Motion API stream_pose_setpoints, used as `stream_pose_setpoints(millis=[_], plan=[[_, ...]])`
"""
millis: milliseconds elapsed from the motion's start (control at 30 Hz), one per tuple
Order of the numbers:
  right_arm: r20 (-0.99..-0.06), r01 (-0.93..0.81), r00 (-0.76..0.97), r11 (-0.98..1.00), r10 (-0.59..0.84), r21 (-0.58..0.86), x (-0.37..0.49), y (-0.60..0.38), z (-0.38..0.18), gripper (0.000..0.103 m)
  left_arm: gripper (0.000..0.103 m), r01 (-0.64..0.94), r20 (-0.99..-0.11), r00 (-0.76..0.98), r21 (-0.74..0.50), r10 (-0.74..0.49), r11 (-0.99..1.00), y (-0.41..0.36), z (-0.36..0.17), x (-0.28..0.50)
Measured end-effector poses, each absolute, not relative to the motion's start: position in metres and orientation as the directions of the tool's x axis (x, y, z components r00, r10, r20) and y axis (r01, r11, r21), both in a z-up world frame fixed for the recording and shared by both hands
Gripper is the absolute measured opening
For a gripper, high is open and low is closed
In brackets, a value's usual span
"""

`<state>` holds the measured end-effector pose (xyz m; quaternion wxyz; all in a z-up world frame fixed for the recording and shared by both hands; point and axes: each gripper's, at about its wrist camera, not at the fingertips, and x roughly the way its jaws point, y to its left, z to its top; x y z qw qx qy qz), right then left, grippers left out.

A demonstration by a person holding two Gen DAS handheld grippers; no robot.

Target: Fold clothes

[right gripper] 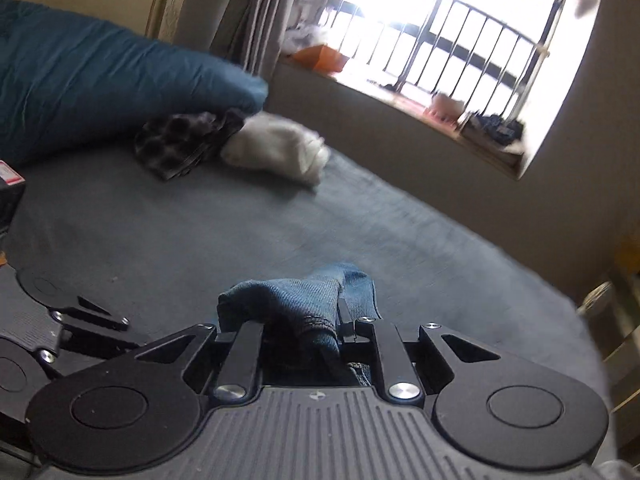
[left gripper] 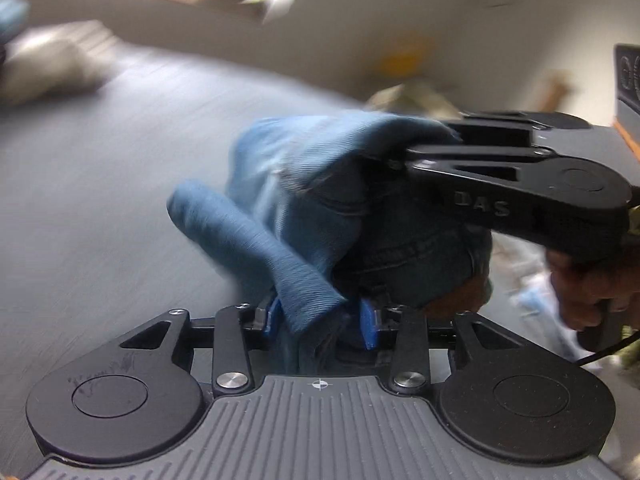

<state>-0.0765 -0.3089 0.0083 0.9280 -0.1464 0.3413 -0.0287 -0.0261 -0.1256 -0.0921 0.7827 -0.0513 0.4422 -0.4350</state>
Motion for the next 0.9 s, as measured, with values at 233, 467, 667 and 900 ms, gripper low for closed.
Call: stream_pose_setpoints(millis=[233, 467, 667, 900], plan=[[-0.7, -0.163, 0.71, 0.947, -0.082, -0.276, -0.038, -0.243, -0.052, 0.023, 0.052, 0.444, -0.659, 0.348, -0.51, -0.667, 0.736, -0.027, -0.114, -0.011], [-0.661, -0.156, 0.738, 0.92, -0.133, -0.359, -0.075, -0.256, -0.026, 0.061, 0.054, 0.516, -0.612, 0.377, -0.484, -0.695, 0.707, -0.038, -0.106, -0.004], [-0.615, -0.031, 0.774, 0.962, -0.148, -0.27, -0.128, -0.293, 0.007, 0.077, 0.056, 0.628, -0.552, 0.388, -0.428, -0.738, 0.65, -0.076, -0.074, -0.02], [-0.679, 0.425, 0.733, 0.811, -0.047, 0.402, -0.165, -0.425, -0.013, 0.078, 0.061, 0.753, -0.525, 0.402, -0.277, -0.75, 0.597, -0.101, -0.045, -0.039]])
